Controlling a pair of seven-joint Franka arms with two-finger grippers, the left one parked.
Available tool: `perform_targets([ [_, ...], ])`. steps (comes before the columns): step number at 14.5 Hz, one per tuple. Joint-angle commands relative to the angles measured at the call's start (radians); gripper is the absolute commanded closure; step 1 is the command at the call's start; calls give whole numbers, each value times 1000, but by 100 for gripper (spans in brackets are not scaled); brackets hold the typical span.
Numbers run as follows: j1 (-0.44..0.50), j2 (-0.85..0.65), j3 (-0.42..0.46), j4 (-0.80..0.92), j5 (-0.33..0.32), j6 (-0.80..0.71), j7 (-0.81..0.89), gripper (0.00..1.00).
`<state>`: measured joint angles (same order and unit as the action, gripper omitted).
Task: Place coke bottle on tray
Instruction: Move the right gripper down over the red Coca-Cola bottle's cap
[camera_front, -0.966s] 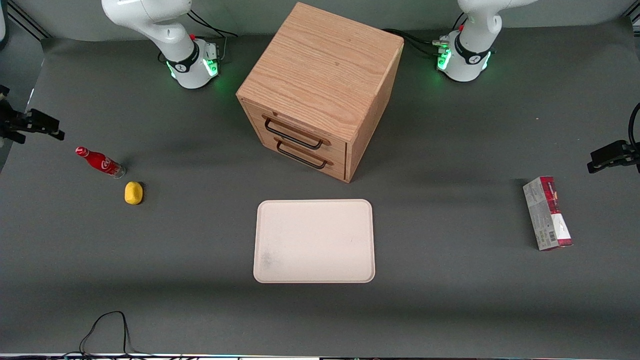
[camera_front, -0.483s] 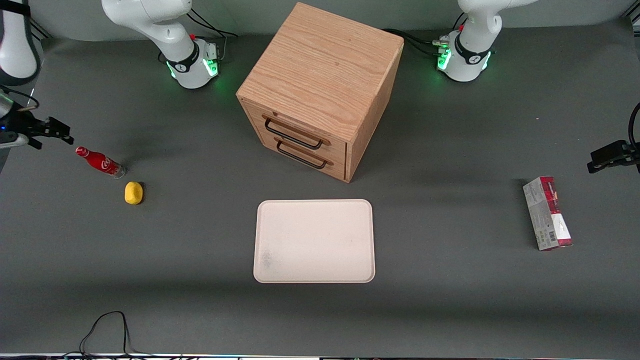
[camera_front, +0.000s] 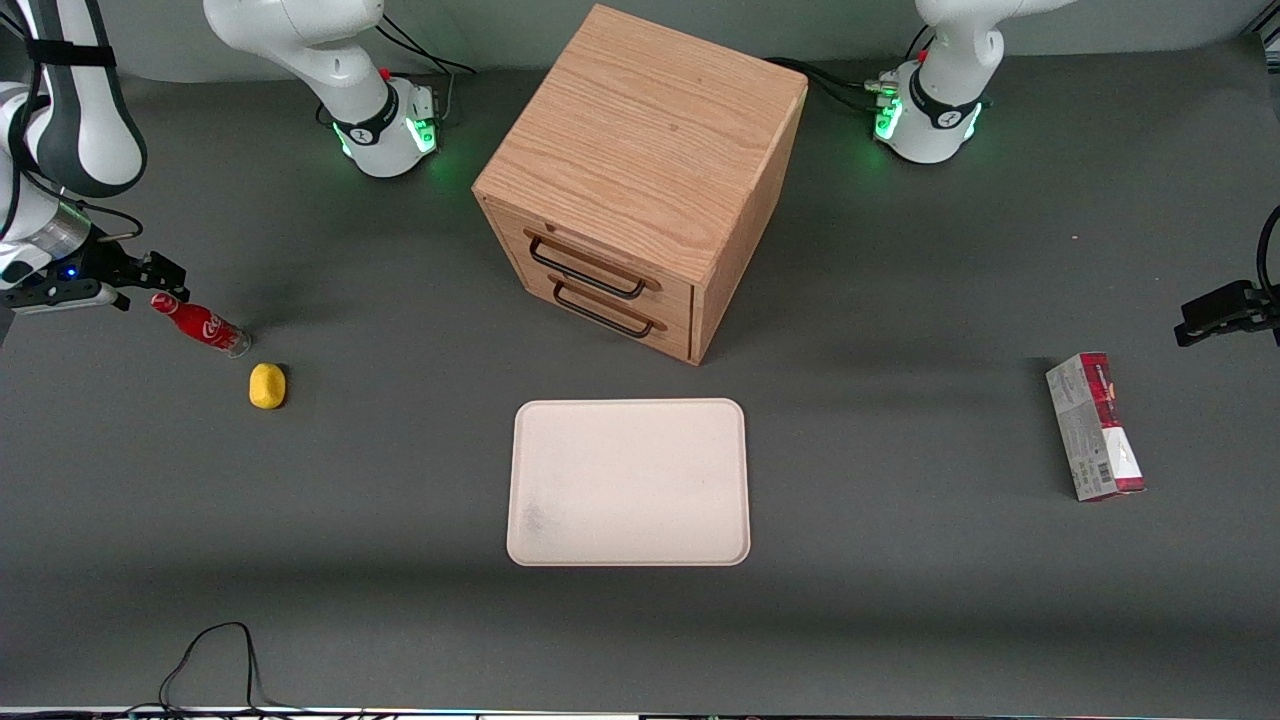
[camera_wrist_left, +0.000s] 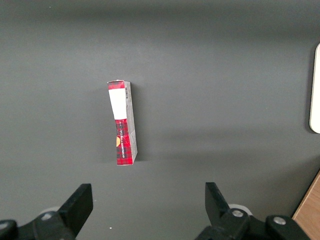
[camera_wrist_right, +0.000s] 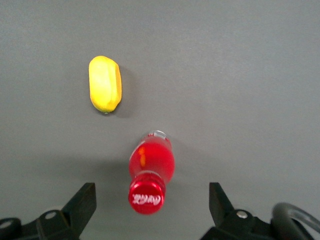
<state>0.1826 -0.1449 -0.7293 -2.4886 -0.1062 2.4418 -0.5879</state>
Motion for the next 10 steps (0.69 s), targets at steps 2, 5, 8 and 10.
perform_targets([
  [2,11,96,-12,5,160,54,-141,0],
  [5,11,93,-12,4,160,40,-142,7],
  [8,12,87,-10,7,160,19,-145,47],
  [10,12,87,-9,8,160,17,-145,77],
])
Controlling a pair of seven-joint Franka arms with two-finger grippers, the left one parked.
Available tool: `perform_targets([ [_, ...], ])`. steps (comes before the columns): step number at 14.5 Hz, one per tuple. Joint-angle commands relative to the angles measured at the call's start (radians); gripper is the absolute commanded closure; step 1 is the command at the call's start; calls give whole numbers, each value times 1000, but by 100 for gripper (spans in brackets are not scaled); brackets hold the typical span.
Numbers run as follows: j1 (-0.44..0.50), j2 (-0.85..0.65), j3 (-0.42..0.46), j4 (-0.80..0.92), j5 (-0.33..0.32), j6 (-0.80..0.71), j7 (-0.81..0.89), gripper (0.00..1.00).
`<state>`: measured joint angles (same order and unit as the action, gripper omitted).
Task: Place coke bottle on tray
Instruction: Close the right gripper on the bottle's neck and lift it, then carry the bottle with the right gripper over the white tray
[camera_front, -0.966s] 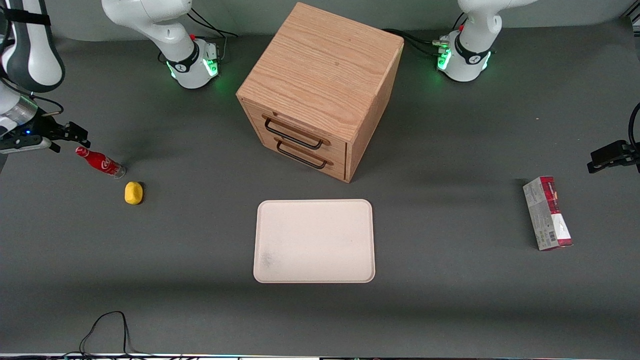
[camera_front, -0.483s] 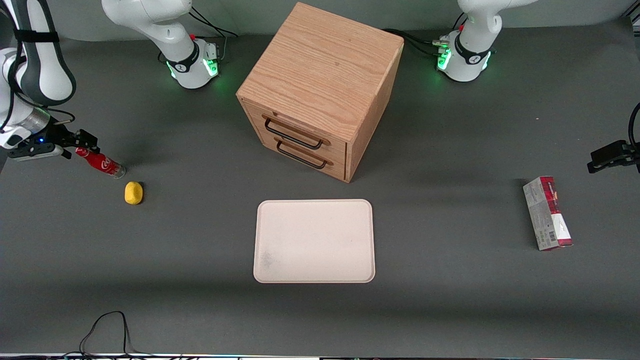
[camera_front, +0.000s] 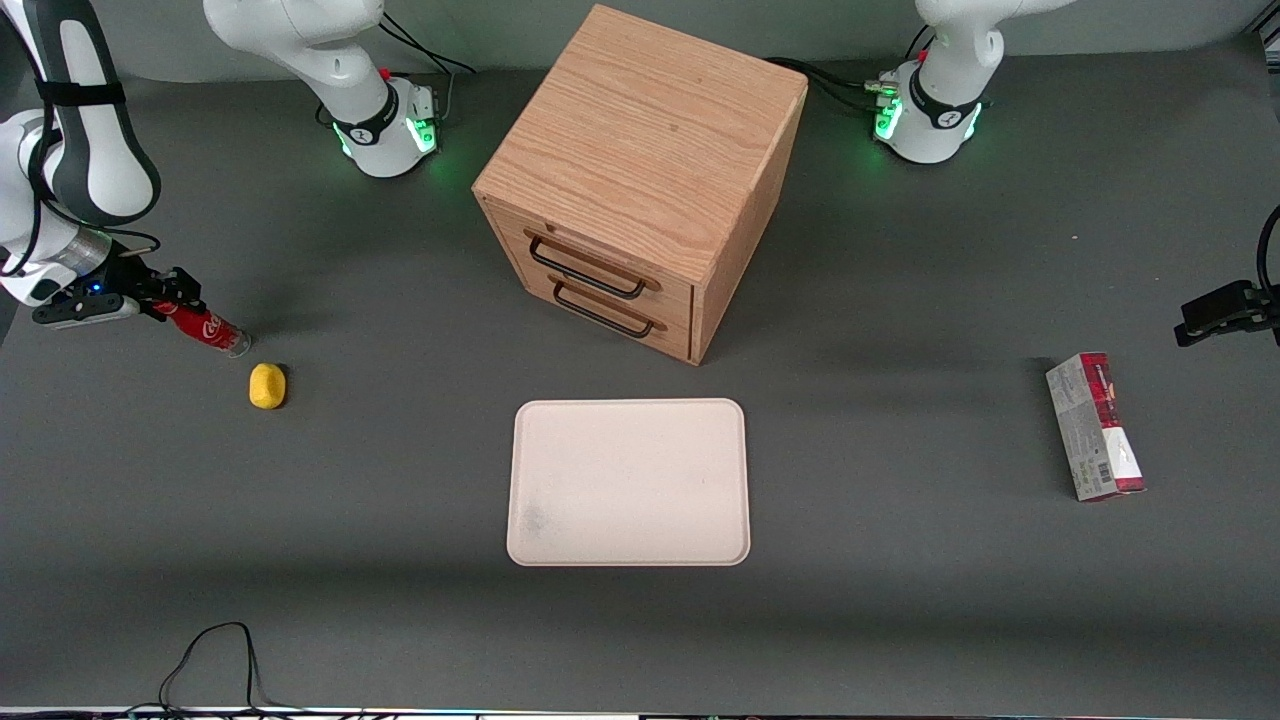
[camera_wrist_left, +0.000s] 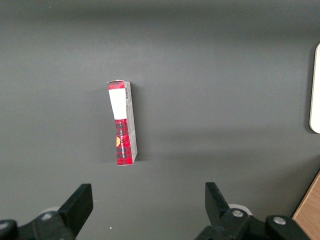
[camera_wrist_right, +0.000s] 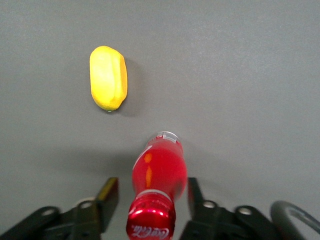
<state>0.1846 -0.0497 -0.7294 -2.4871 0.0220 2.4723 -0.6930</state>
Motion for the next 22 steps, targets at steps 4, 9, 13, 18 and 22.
perform_targets([
  [4,13,-15,14,37,30,-65,-19,100],
  [9,13,-9,137,346,19,-454,104,100],
  [13,13,33,275,653,15,-729,222,100],
  [18,9,201,442,1109,27,-1027,400,100],
  [22,9,310,594,1342,29,-1101,542,100],
])
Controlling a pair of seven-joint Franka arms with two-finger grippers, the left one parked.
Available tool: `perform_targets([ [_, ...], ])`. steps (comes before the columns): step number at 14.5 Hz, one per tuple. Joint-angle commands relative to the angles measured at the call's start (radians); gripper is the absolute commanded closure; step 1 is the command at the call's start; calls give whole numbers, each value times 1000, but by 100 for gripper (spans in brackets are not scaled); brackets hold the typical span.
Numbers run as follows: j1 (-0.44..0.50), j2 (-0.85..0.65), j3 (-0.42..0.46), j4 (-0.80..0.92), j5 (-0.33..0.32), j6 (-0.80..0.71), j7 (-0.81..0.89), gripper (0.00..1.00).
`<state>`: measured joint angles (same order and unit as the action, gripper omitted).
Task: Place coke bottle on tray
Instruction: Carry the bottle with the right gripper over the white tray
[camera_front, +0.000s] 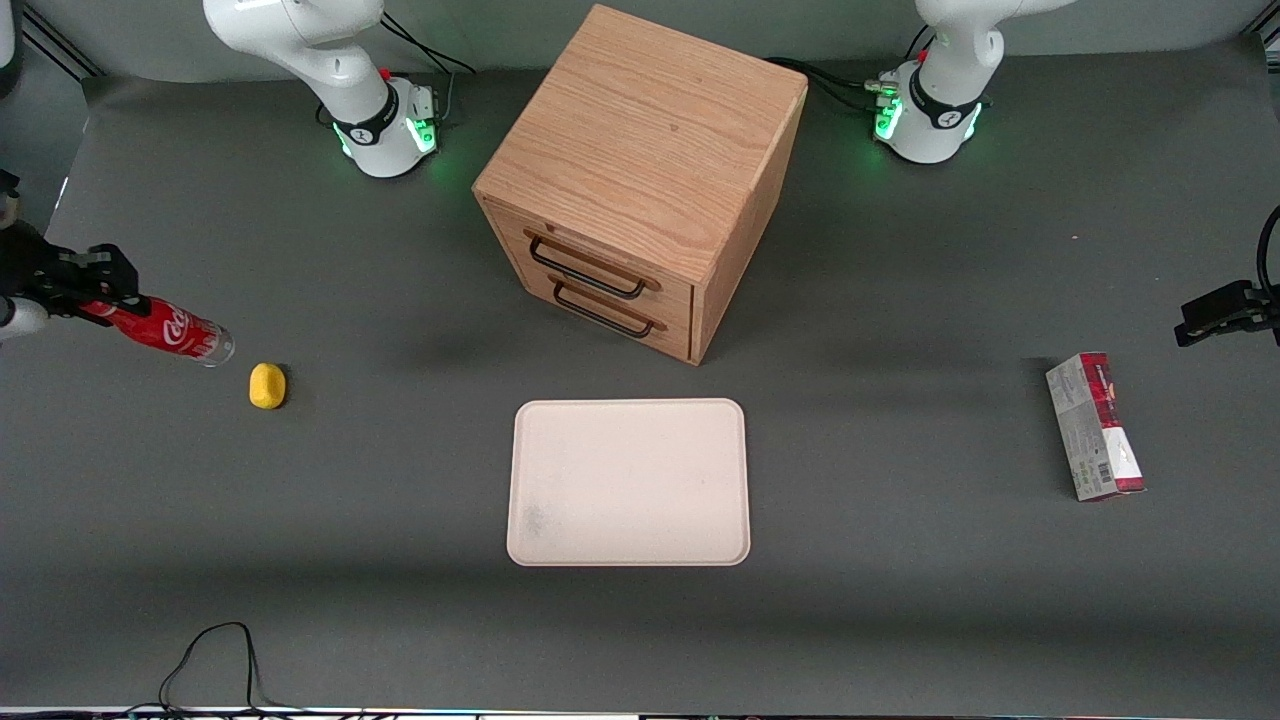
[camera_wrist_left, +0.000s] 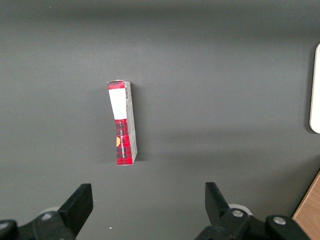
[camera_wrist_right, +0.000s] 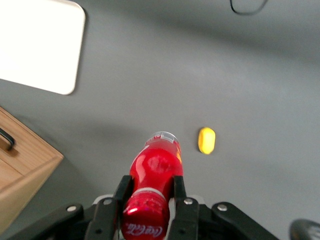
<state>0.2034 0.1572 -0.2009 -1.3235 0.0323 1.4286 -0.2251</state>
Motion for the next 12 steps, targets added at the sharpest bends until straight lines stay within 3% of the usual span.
perform_targets([
  [1,-10,139,114,232,18,-57,125,100],
  [5,-10,307,300,394,14,8,320,100],
  [9,-1,442,406,392,-5,205,420,100],
  [12,5,573,504,391,-162,355,489,100],
])
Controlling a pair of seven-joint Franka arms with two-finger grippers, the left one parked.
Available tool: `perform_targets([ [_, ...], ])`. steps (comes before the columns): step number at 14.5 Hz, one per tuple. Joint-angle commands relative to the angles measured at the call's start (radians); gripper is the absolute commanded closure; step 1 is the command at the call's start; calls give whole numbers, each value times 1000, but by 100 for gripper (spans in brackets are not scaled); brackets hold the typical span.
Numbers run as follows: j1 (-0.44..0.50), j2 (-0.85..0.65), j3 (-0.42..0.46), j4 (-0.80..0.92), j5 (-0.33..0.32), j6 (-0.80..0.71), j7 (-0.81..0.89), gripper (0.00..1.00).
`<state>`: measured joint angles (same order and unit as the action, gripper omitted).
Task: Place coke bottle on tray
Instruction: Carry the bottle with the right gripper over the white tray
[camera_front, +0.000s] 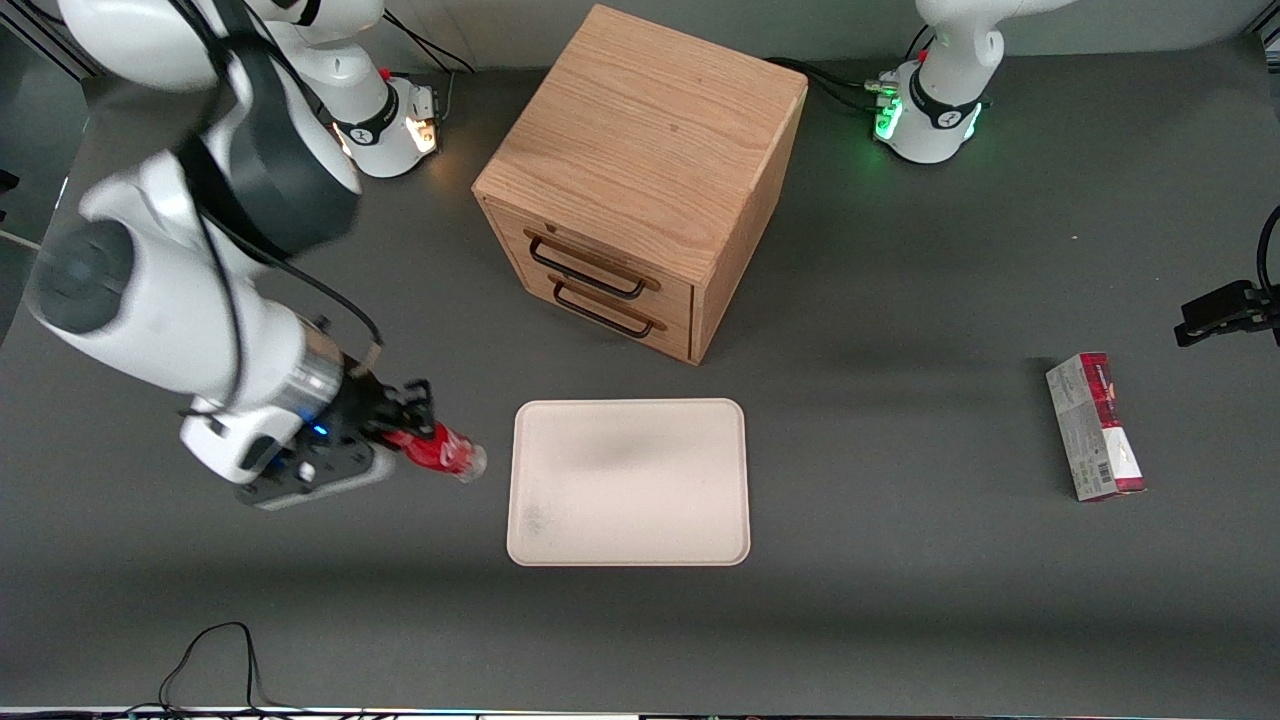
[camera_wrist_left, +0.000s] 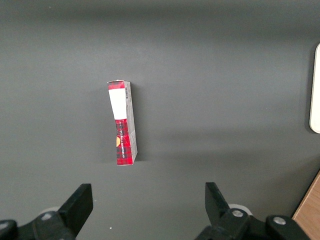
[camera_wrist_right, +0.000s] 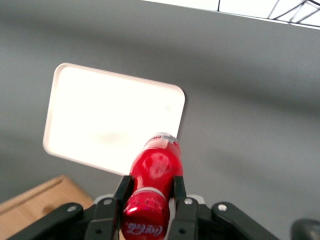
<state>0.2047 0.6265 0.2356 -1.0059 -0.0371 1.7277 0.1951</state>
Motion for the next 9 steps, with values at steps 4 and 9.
perform_targets([
  [4,13,244,117,46,-202,261,224,100],
  [9,13,324,116,29,-251,343,233,95],
])
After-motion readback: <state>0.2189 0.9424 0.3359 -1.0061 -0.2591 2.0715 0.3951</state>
